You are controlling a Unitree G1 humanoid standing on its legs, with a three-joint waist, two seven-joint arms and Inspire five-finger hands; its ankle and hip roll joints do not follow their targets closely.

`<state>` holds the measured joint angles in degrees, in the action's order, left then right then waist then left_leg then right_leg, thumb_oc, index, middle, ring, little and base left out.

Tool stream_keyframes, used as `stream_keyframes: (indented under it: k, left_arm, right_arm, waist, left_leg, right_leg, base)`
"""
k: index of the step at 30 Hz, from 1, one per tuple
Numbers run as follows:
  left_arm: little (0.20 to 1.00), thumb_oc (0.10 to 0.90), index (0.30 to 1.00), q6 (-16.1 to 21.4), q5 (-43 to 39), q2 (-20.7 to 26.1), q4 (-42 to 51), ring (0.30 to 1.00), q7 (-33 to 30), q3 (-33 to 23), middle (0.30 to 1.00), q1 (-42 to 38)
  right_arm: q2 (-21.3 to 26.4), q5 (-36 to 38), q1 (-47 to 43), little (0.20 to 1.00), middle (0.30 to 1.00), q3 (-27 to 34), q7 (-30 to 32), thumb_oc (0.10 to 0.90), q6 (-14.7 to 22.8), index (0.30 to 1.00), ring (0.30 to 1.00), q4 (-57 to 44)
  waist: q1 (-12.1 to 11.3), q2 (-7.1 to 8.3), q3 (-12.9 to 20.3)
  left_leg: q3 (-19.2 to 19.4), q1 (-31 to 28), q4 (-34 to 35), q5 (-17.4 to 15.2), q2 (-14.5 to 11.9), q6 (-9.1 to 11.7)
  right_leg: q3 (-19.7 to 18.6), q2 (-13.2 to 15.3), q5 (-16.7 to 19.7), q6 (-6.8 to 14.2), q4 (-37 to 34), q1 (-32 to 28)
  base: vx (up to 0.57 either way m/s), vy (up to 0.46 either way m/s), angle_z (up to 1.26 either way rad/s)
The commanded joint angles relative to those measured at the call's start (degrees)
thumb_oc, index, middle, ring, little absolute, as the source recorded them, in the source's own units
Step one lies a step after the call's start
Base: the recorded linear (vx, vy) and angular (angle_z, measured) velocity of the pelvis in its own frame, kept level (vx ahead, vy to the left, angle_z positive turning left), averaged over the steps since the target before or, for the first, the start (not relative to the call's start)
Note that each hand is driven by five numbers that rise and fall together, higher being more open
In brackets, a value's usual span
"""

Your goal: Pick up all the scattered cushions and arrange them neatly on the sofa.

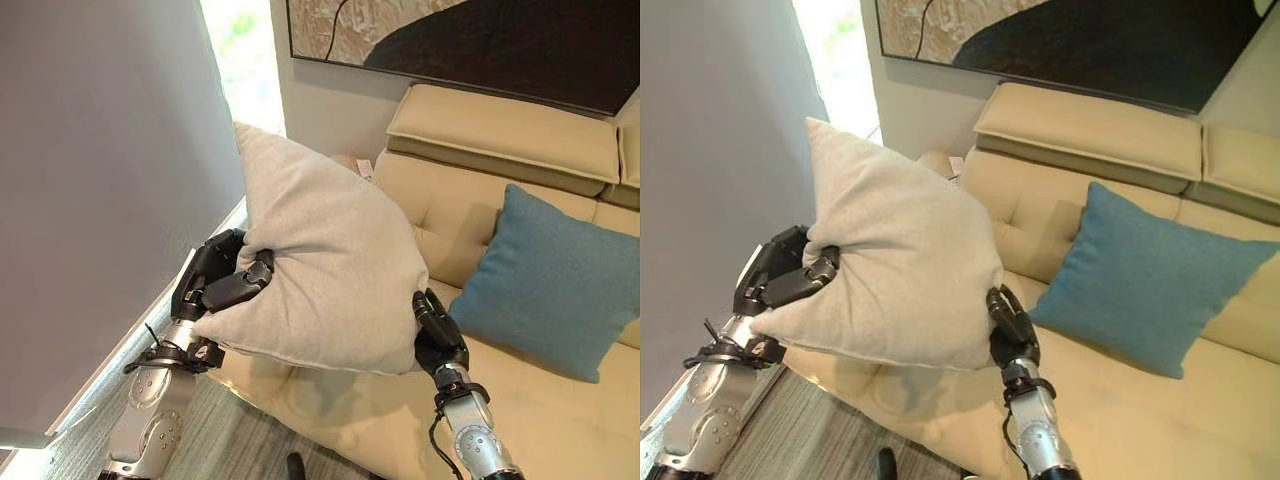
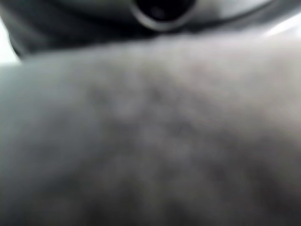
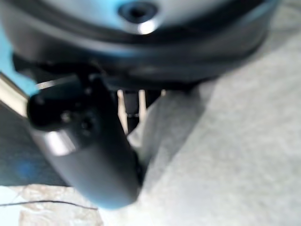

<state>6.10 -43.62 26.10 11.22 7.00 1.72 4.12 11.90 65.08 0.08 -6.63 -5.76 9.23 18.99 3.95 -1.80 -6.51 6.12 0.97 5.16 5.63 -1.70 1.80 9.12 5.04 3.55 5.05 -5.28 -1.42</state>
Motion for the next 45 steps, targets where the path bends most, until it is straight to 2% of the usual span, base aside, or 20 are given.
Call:
stream_keyframes:
  k: [1,9,16,25,26,27,28,29,30,31,32,33,34,37,38,40,42,43,44,45]
  left_arm:
    - [0.300,0.400,0.300,7.6,0.5,-0.6,2.9,0.300,1.5,-1.6,0.300,-7.5]
    - [0.300,0.400,0.300,7.1,4.1,-4.7,0.3,0.300,0.4,1.2,0.300,-4.6]
    - [0.300,0.400,0.300,6.1,7.7,-7.9,-4.7,0.300,-1.5,5.3,0.300,-1.4]
    - [0.300,0.400,0.300,6.4,8.6,-8.2,-6.1,0.300,-2.7,7.6,0.300,-1.2]
    - [0.300,0.400,0.300,6.8,8.3,-8.4,-6.5,0.300,-3.3,8.2,0.300,-2.6]
    - [0.300,0.400,0.300,6.8,8.3,-8.4,-6.6,0.300,-3.3,8.2,0.300,-2.7]
    - [0.300,0.400,0.300,7.4,8.5,-8.4,-6.8,0.300,-3.8,8.3,0.300,-3.9]
    - [0.300,0.400,0.300,7.4,8.5,-8.4,-6.8,0.300,-3.8,8.3,0.300,-4.0]
    - [0.300,0.400,0.300,7.6,8.6,-8.5,-6.8,0.300,-4.0,8.3,0.300,-4.0]
    - [0.300,0.400,0.300,7.5,8.5,-8.8,-6.3,0.300,-3.7,8.1,0.300,-2.7]
    - [0.300,0.400,0.300,7.6,8.4,-9.0,-6.2,0.300,-3.7,7.9,0.300,-2.1]
    - [0.300,0.400,0.300,7.6,8.4,-9.1,-6.2,0.300,-3.7,7.9,0.300,-2.1]
    - [0.300,0.400,0.300,7.6,7.6,-9.8,-5.9,0.300,-3.6,8.0,0.300,-1.1]
    - [0.300,0.400,0.300,7.5,7.6,-10.0,-6.0,0.300,-3.7,8.2,0.300,-0.9]
    - [0.300,0.400,0.300,7.6,7.6,-9.7,-5.7,0.300,-3.9,8.1,0.300,0.1]
    - [0.300,0.400,0.300,7.4,7.9,-9.3,-5.6,0.300,-3.9,7.9,0.300,0.6]
    - [0.300,0.400,0.300,6.9,7.9,-8.7,-5.1,0.300,-3.3,7.2,0.300,1.9]
    - [0.300,0.400,0.300,6.9,7.9,-8.7,-5.1,0.300,-3.3,7.2,0.300,1.9]
    - [0.300,0.400,0.300,6.8,7.8,-8.4,-5.2,0.300,-3.5,6.9,0.300,1.8]
    - [0.300,0.400,0.300,6.7,7.7,-8.1,-5.4,0.300,-4.0,6.8,0.300,1.6]
  right_arm:
    - [-4.2,-3.0,-6.2,0.300,0.300,-2.4,-5.6,0.400,1.5,0.300,0.300,-12.0]
    - [-3.0,-9.6,-4.0,0.300,0.300,0.1,-1.8,0.400,2.0,0.300,0.300,-13.5]
    - [-2.7,-16.7,-1.0,0.300,0.300,3.3,2.5,0.400,3.5,0.300,0.300,-19.7]
    - [-1.0,-17.2,3.2,0.300,0.300,3.0,0.8,0.400,3.4,0.300,0.300,-25.6]
    - [-0.3,-17.2,3.2,0.300,0.300,2.9,0.6,0.400,3.6,0.300,0.300,-25.9]
    - [-0.3,-17.2,3.2,0.300,0.300,2.9,0.6,0.400,3.7,0.300,0.300,-25.9]
    - [0.6,-17.9,2.3,0.300,0.300,2.4,0.8,0.400,3.5,0.300,0.300,-25.8]
    - [0.6,-17.9,2.3,0.300,0.300,2.4,0.8,0.400,3.5,0.300,0.300,-25.8]
    - [0.9,-17.8,1.9,0.300,0.300,1.9,0.6,0.400,3.3,0.300,0.300,-25.4]
    - [0.9,-16.8,2.0,0.300,0.300,0.4,-0.8,0.400,1.8,0.300,0.300,-24.6]
    - [0.9,-16.8,2.2,0.300,0.300,0.1,-1.4,0.400,1.4,0.300,0.300,-24.2]
    - [0.9,-16.8,2.2,0.300,0.300,0.1,-1.4,0.400,1.4,0.300,0.300,-24.2]
    - [1.3,-18.1,3.0,0.300,0.300,0.9,-1.9,0.400,0.9,0.300,0.300,-24.3]
    - [1.6,-18.4,3.1,0.300,0.300,1.2,-2.0,0.400,0.9,0.300,0.300,-24.0]
    - [1.3,-20.1,2.6,0.300,0.300,2.0,-1.4,0.400,1.2,0.300,0.300,-23.7]
    - [1.0,-21.0,2.3,0.300,0.300,1.8,-0.9,0.400,1.1,0.300,0.300,-23.3]
    - [0.6,-23.9,1.9,0.300,0.300,1.6,-0.9,0.400,0.3,0.300,0.300,-23.7]
    - [0.6,-23.9,1.9,0.300,0.300,1.6,-0.9,0.400,0.3,0.300,0.300,-23.7]
    - [0.6,-24.6,1.7,0.300,0.300,1.5,-0.5,0.400,0.4,0.300,0.300,-23.8]
    - [0.3,-25.9,1.1,0.300,0.300,1.0,0.2,0.400,0.7,0.300,0.300,-23.8]
  waist:
    - [0.1,2.74,5.4]
    - [0.6,3.27,5.5]
    - [1.7,3.63,5.5]
    - [4.2,2.74,4.8]
    - [4.3,3.30,3.0]
    - [4.3,3.29,3.0]
    - [4.4,4.03,1.6]
    - [4.5,4.09,1.7]
    - [4.4,4.11,1.4]
    - [4.5,3.60,1.6]
    - [4.5,3.39,1.7]
    - [4.4,3.29,1.7]
    - [5.1,2.17,1.7]
    - [5.3,1.83,1.6]
    - [6.0,1.60,1.5]
    - [5.6,1.85,1.6]
    - [4.9,2.71,1.2]
    - [4.9,2.73,1.2]
    - [4.1,2.97,0.5]
    - [2.6,2.37,-0.5]
  left_leg:
    - [3.5,-5.3,-0.2,-9.4,-1.3,2.8]
    - [3.5,-5.0,-0.2,-9.2,-1.6,2.8]
    - [3.8,-4.5,-0.2,-8.7,-2.4,2.8]
    - [4.3,-4.2,-0.2,-7.1,-3.7,3.1]
    - [3.0,-2.0,-4.8,-7.3,-2.8,3.3]
    - [2.9,-1.7,-5.4,-7.6,-2.8,3.3]
    - [-0.5,0.9,-12.7,-12.0,-0.8,3.0]
    - [-0.6,1.2,-12.7,-11.9,-0.7,3.0]
    - [-1.9,1.1,-15.0,-14.1,0.6,2.6]
    - [-4.5,-0.8,-17.3,-16.9,3.6,1.5]
    - [-6.4,-1.2,-17.8,-16.8,5.6,1.0]
    - [-6.3,-1.3,-17.9,-17.0,5.5,1.0]
    - [-8.4,-3.7,-14.9,-18.4,7.6,-0.5]
    - [-8.9,-4.4,-13.4,-18.2,8.2,-1.1]
    - [-9.4,-5.0,-9.0,-16.7,9.4,-2.8]
    - [-8.7,-5.1,-7.5,-15.8,9.5,-3.1]
    - [-6.5,-4.8,-5.6,-14.1,9.5,-3.5]
    - [-6.4,-4.8,-5.6,-14.1,9.6,-3.5]
    - [-5.2,-4.3,-5.6,-13.5,9.0,-3.5]
    - [-3.1,-3.7,-5.6,-12.4,7.4,-3.6]
  right_leg:
    - [3.5,2.3,-2.6,4.0,0.3,-1.8]
    - [3.2,2.0,-2.5,3.9,0.3,-1.5]
    - [2.3,1.3,-2.5,3.5,0.3,-0.7]
    - [-0.8,-0.7,-3.7,2.6,0.3,0.4]
    - [-1.5,-0.3,-3.2,2.2,0.3,0.7]
    - [-1.5,-0.3,-3.2,2.2,0.3,0.7]
    - [-2.6,0.5,-2.2,1.9,0.3,1.8]
    - [-2.6,0.6,-2.1,1.9,0.3,2.0]
    - [-3.3,0.7,-1.6,1.8,0.3,2.4]
    - [-5.8,0.0,-0.6,1.8,0.5,3.7]
    - [-7.0,-0.2,0.1,2.0,0.8,4.8]
    - [-7.1,-0.3,0.1,2.0,0.8,4.7]
    - [-9.4,-1.4,1.5,2.5,1.3,6.5]
    - [-10.0,-1.4,2.6,3.0,1.4,7.6]
    - [-11.9,-1.4,6.0,5.5,1.6,11.8]
    - [-12.4,-1.5,6.7,6.5,1.4,12.9]
    - [-11.2,-1.3,8.4,8.1,2.1,15.1]
    - [-11.3,-1.3,8.4,8.1,2.1,15.1]
    - [-8.8,-1.2,7.3,8.2,4.0,16.0]
    - [-1.6,0.4,2.9,6.1,8.2,15.4]
  base:
    - [0.00,0.000,0.00]
    - [-0.03,-0.008,-0.01]
    - [-0.05,-0.045,-0.08]
    - [-0.09,-0.072,-0.04]
    - [-0.22,-0.068,-0.23]
    - [-0.33,-0.071,-0.34]
    - [-0.18,-0.031,-0.32]
    - [-0.23,-0.025,-0.29]
    - [-0.13,0.048,-0.51]
    - [-0.18,0.072,-0.60]
    - [-0.12,0.067,-0.77]
    - [-0.12,0.119,-1.19]
    - [-0.14,0.149,-1.19]
    - [-0.16,0.123,-0.62]
    - [-0.27,0.166,-0.37]
    - [-0.31,0.154,-0.67]
    - [-0.31,0.080,-0.84]
    - [-0.22,-0.006,-0.67]
    - [-0.29,-0.021,-0.70]
    - [-0.30,-0.023,-0.56]
